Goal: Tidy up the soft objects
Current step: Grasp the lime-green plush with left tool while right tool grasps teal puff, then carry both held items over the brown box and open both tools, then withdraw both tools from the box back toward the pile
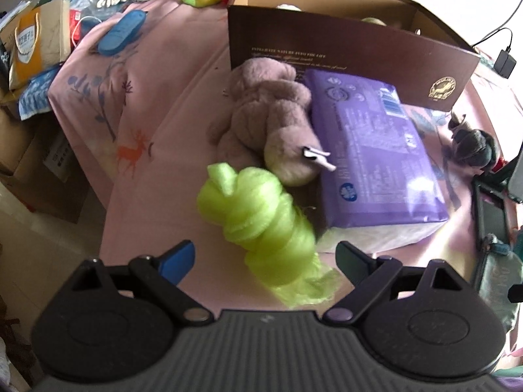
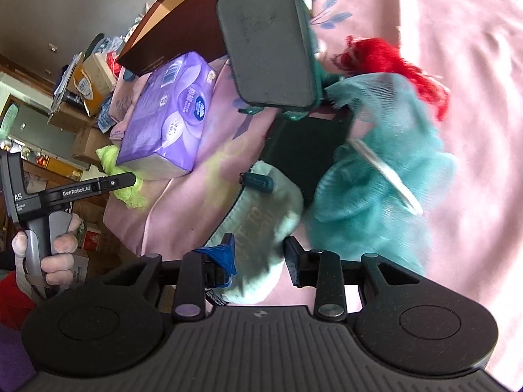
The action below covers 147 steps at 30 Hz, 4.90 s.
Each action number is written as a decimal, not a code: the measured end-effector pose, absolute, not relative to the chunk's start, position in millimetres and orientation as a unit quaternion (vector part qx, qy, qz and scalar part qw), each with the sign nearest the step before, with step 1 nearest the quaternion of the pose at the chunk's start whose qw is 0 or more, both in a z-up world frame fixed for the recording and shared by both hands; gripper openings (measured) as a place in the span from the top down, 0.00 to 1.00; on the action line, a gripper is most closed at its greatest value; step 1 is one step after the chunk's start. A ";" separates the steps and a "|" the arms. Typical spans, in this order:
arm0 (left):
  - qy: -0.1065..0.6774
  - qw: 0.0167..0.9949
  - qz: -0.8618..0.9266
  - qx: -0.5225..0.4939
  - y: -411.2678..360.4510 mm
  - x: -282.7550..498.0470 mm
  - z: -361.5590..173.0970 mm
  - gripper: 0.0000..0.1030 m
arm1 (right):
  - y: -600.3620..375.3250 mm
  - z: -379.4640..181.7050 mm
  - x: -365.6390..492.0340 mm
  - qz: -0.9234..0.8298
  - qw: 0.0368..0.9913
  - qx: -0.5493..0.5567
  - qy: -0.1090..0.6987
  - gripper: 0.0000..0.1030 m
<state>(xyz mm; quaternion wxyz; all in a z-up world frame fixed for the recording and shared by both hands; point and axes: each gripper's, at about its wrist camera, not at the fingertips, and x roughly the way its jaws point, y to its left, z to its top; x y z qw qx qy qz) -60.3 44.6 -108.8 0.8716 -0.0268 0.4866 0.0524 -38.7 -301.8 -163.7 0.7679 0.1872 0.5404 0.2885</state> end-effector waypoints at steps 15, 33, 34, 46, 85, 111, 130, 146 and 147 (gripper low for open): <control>0.484 0.875 0.018 -0.022 55.1 -60.6 -115.7 0.47 | -277.8 -162.4 -36.0 0.290 0.781 0.127 0.538 0.96; 0.421 0.907 0.005 -0.032 66.8 -90.8 -55.5 0.63 | -255.6 -124.7 -35.9 0.356 0.809 0.125 0.451 1.00; 0.416 0.909 0.001 -0.033 65.6 -89.8 -50.9 0.63 | -252.7 -123.8 -35.1 0.355 0.811 0.118 0.450 1.00; 0.392 0.918 -0.059 -0.027 48.0 -75.6 -35.5 0.63 | -260.6 -146.4 -33.2 0.280 0.820 0.083 0.493 0.96; 0.372 0.909 -0.187 0.002 47.5 3.6 -19.0 0.63 | -254.1 -107.1 -36.5 0.308 0.819 0.211 0.436 1.00; 0.332 0.933 -0.135 -0.007 78.0 129.2 -4.8 0.62 | -174.2 -7.3 168.6 0.276 0.899 0.180 0.288 1.00; 0.392 0.916 -0.084 0.004 77.7 171.1 -54.9 0.38 | -179.7 -70.1 234.3 0.153 0.915 0.103 0.360 0.99; 0.382 0.923 -0.037 -0.015 81.7 146.0 -30.8 0.38 | -213.9 -39.4 200.7 0.120 0.917 0.207 0.320 0.97; 0.382 0.923 -0.031 -0.009 79.5 143.7 -28.6 0.38 | -214.0 -36.4 195.5 0.118 0.919 0.209 0.313 0.96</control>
